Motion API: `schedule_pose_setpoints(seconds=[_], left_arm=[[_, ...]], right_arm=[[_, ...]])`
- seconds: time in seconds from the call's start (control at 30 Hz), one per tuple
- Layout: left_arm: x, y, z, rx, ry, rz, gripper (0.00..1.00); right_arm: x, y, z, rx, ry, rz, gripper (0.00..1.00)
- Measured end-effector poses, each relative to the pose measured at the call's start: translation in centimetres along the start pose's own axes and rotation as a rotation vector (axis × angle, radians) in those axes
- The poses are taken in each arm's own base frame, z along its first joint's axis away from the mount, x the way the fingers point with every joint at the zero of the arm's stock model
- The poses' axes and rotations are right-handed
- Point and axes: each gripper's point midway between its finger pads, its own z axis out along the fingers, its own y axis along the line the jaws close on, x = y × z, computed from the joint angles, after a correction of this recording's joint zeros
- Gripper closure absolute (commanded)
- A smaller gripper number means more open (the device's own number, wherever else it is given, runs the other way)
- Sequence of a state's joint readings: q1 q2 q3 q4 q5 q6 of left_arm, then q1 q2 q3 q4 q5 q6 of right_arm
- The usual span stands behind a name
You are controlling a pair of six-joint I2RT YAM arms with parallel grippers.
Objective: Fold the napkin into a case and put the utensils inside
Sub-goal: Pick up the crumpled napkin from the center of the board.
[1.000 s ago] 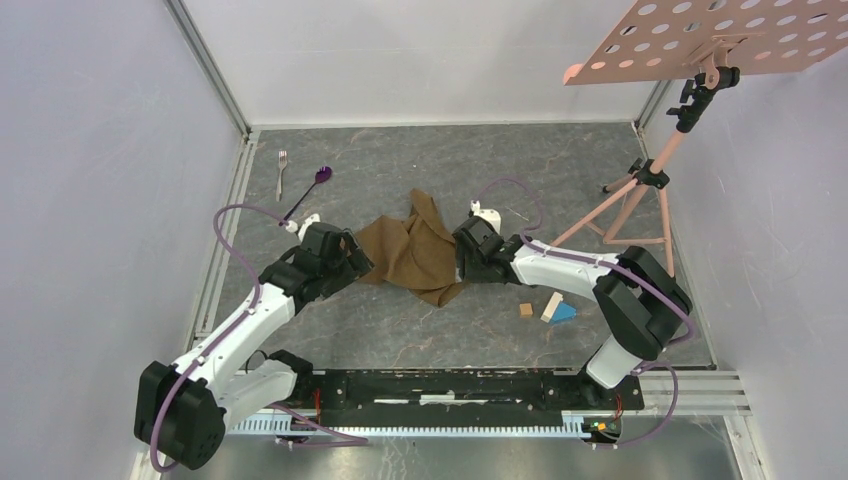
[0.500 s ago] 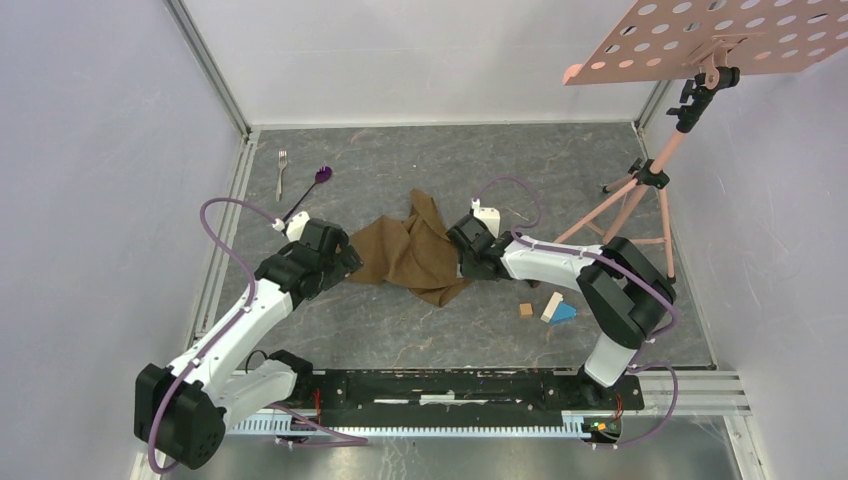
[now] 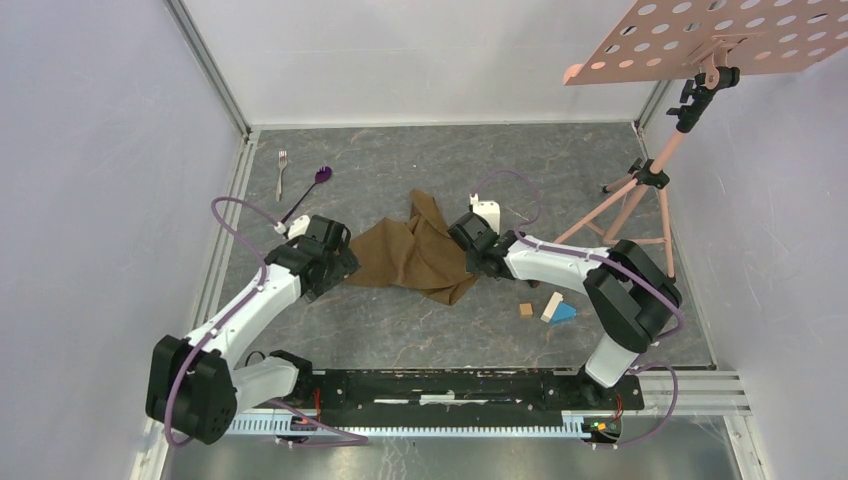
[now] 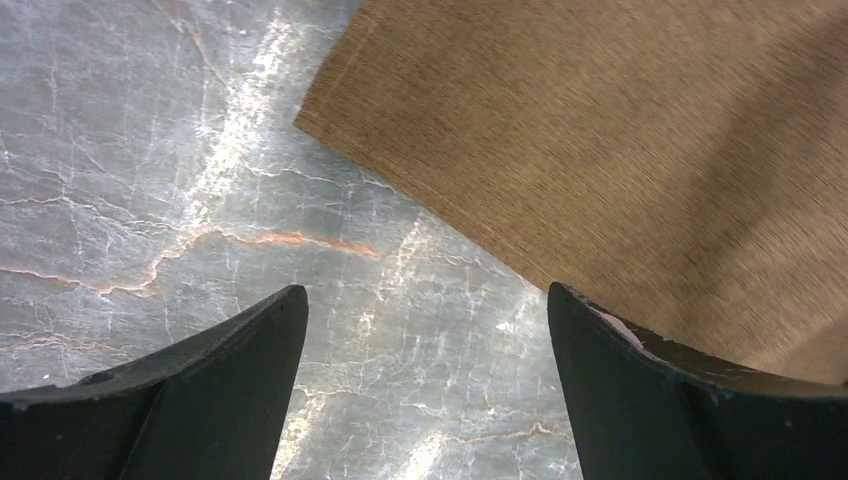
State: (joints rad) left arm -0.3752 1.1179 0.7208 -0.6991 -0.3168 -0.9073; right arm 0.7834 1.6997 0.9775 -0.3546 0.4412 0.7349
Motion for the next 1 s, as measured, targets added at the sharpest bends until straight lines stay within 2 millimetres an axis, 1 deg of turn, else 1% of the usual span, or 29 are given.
schedule_pose_setpoints(seconds=[0.17,0.2,0.27,0.33,0.53,0.7,0.77,0.87,1.0], left_arm=[[0.2,1.0,1.6,-0.061,0.047,-0.037,0.09],[0.4,1.0,1.8,-0.066,0.055,-0.039,0.09],[0.5,1.0,1.9,-0.067,0.064,-0.04,0.1],[0.5,0.9,1.9,-0.065,0.064,-0.042,0.1],[0.5,0.9,1.9,-0.067,0.062,-0.046,0.13],[0.4,1.0,2.0,-0.069,0.058,-0.046,0.17],[0.4,1.0,2.0,-0.069,0.058,-0.046,0.18],[0.4,1.0,2.0,-0.071,0.057,-0.046,0.18],[0.3,1.1,2.0,-0.073,0.053,-0.046,0.18]], right_arm=[[-1.4,0.0,-0.6,-0.019,-0.055,-0.053,0.55],[-1.5,0.1,-0.6,-0.023,-0.06,-0.059,0.55],[-1.6,0.2,-0.5,-0.027,-0.066,-0.073,0.49],[-1.8,0.2,-0.5,-0.032,-0.071,-0.081,0.48],[-2.1,-0.1,0.1,-0.03,-0.082,-0.077,0.5],[-1.1,-0.9,1.3,-0.006,-0.054,-0.081,0.58],[-0.7,-1.2,1.6,0.001,-0.043,-0.087,0.57],[-0.7,-1.0,1.6,-0.003,-0.047,-0.084,0.54],[-0.7,-1.0,1.7,-0.004,-0.046,-0.078,0.58]])
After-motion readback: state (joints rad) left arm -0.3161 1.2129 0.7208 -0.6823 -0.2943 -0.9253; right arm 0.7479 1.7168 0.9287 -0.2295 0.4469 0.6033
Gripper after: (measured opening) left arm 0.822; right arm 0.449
